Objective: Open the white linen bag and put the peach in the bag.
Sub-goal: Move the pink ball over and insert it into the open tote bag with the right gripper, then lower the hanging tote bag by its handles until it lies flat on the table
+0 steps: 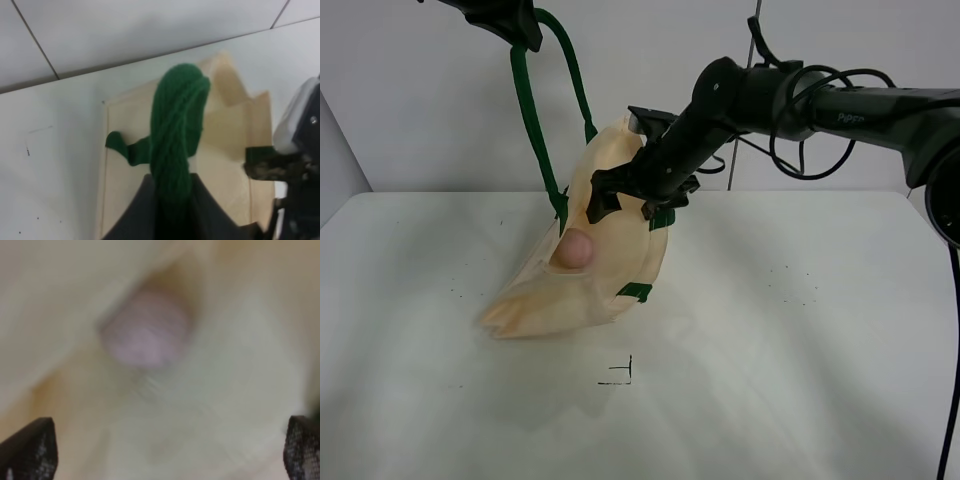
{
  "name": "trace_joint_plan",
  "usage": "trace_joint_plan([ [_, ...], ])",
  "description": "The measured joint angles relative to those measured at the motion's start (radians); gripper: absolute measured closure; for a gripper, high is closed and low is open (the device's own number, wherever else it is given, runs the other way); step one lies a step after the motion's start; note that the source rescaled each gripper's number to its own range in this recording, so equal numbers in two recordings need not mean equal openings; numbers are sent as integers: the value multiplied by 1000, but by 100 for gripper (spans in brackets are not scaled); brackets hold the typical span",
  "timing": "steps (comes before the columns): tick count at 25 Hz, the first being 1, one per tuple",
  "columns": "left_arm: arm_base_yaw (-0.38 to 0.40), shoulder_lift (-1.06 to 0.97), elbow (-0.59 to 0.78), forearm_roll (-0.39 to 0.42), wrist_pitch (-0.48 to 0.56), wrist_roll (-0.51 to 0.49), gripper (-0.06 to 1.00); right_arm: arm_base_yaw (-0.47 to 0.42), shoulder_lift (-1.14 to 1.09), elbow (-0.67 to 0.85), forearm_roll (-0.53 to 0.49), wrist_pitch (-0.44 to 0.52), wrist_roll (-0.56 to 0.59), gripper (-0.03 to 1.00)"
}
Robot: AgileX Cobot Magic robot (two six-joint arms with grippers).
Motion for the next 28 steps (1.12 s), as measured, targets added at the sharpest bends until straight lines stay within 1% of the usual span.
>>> trace_joint_plan([
  [4,0,0,0,0,0,0,94,-53,0,-100,-208,174,135,-3],
  [7,0,0,0,0,0,0,94,-93,0,-125,-320,244,162,-3],
  [9,0,0,0,0,0,0,94,-118,0,-126,-362,272,170,-3],
  [12,0,0,0,0,0,0,94,-174,0,-127,-391,293,170,-3],
  [19,0,0,0,0,0,0,94,-388,0,-128,-420,330,170,-3],
  [21,0,0,0,0,0,0,94,-432,0,-128,-420,334,170,-3],
  [23,0,0,0,0,0,0,94,-449,-1,-128,-418,335,170,-3],
  [28,0,0,0,0,0,0,94,-445,-29,-128,-402,336,170,-3],
])
